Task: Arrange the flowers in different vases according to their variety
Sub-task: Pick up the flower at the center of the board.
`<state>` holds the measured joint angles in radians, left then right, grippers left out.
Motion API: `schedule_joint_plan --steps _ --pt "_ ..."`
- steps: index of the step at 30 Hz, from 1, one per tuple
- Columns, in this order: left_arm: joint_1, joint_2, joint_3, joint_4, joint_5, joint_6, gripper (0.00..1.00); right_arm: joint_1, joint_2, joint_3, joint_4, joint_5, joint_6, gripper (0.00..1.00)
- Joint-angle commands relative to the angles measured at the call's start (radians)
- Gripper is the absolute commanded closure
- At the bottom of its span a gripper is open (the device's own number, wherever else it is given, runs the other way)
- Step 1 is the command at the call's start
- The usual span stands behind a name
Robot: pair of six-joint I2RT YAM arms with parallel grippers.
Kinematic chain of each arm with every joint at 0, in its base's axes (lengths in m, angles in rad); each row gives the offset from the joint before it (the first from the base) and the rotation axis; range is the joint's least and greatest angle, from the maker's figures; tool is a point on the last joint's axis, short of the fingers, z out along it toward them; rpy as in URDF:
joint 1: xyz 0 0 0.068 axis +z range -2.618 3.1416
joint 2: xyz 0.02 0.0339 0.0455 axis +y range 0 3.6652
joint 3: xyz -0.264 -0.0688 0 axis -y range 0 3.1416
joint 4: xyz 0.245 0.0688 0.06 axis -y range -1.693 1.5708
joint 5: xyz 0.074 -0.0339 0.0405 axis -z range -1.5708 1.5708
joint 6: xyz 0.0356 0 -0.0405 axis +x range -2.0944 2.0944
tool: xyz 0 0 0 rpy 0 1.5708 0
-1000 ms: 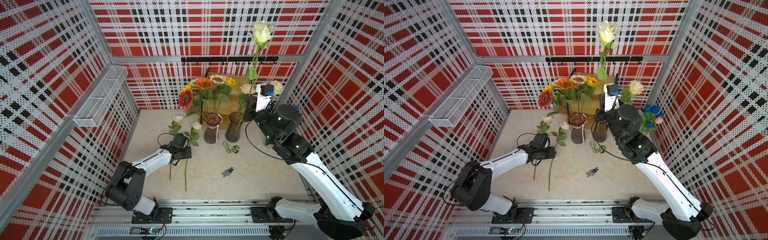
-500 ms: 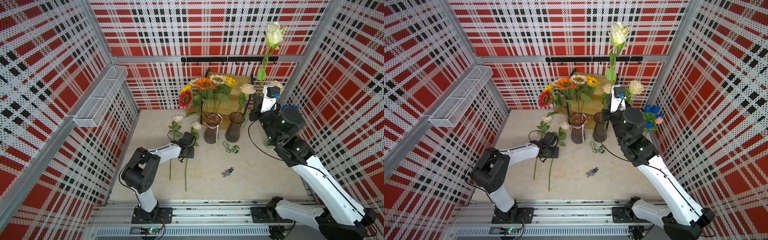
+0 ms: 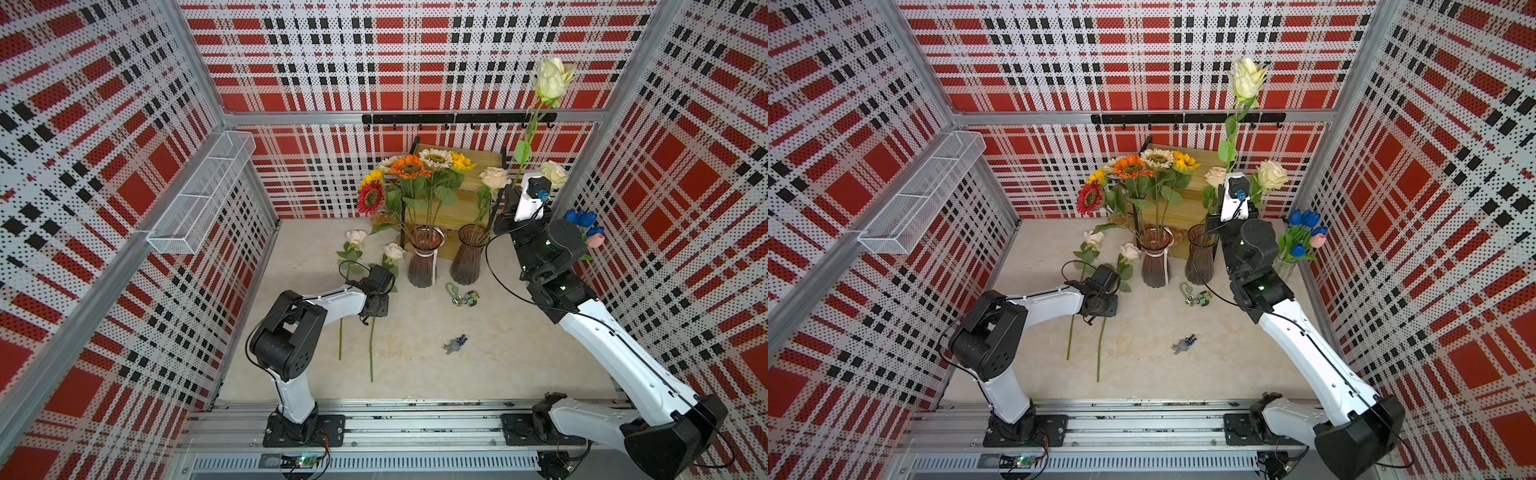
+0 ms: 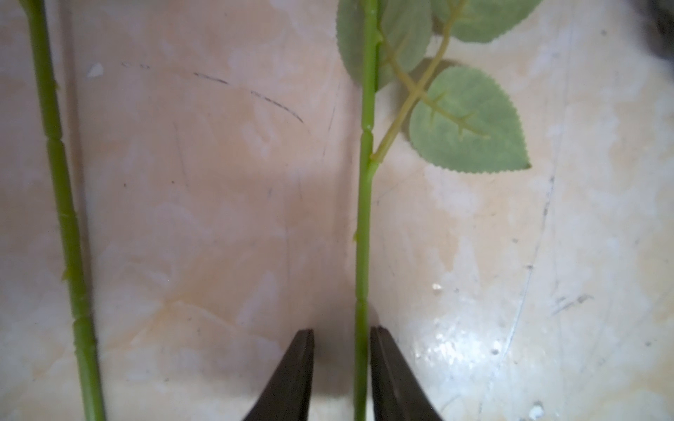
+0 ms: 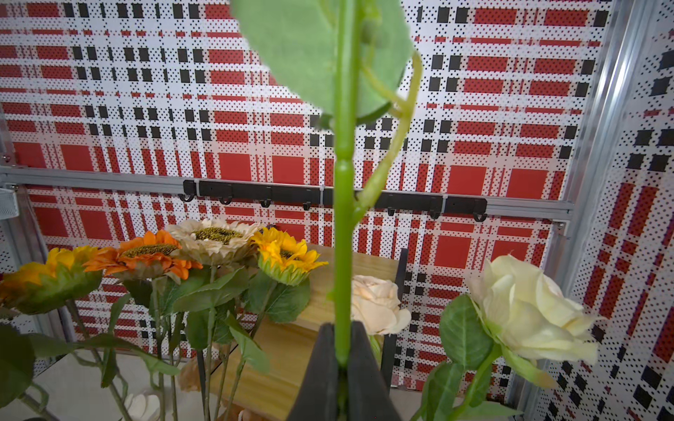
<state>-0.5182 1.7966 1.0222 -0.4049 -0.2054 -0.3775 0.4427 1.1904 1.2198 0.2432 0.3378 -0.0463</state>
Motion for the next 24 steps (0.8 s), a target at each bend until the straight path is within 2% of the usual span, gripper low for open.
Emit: schedule_joint_plan --steps 1,6,13,14,15,16,19,24 --pt "-0.006 -0.017 0.031 -0.028 -0.029 -0.001 0.81 -0.026 0.030 -0.018 0.092 -0.041 0.042 1.00" --pt "-0.006 -0.112 0.066 -0.060 -0.072 -0.002 1.00 -0.050 0.086 -0.033 0.157 -0.060 0.071 1.00" --pt "0.017 -0.261 0.110 -0.128 -0.121 -0.006 1.00 -0.051 0.152 -0.025 0.142 -0.076 0.128 0.99" --pt "0.027 -0.278 0.104 -0.133 -0.122 -0.011 1.00 -0.051 0.172 -0.013 0.109 -0.071 0.136 0.70" --pt "0.039 -0.291 0.095 -0.134 -0.118 -0.012 1.00 -0.052 0.191 0.001 0.075 -0.071 0.147 0.31" --pt "0.049 -0.304 0.081 -0.134 -0.115 -0.012 1.00 -0.054 0.209 0.042 0.006 -0.074 0.167 0.02" --pt "0.068 -0.336 0.046 -0.137 -0.114 -0.016 1.00 -0.053 0.237 0.145 -0.289 -0.071 0.270 0.00" --pt "0.094 -0.388 0.009 -0.137 -0.117 -0.021 1.00 -0.046 0.122 0.090 -0.531 -0.088 0.403 0.00"
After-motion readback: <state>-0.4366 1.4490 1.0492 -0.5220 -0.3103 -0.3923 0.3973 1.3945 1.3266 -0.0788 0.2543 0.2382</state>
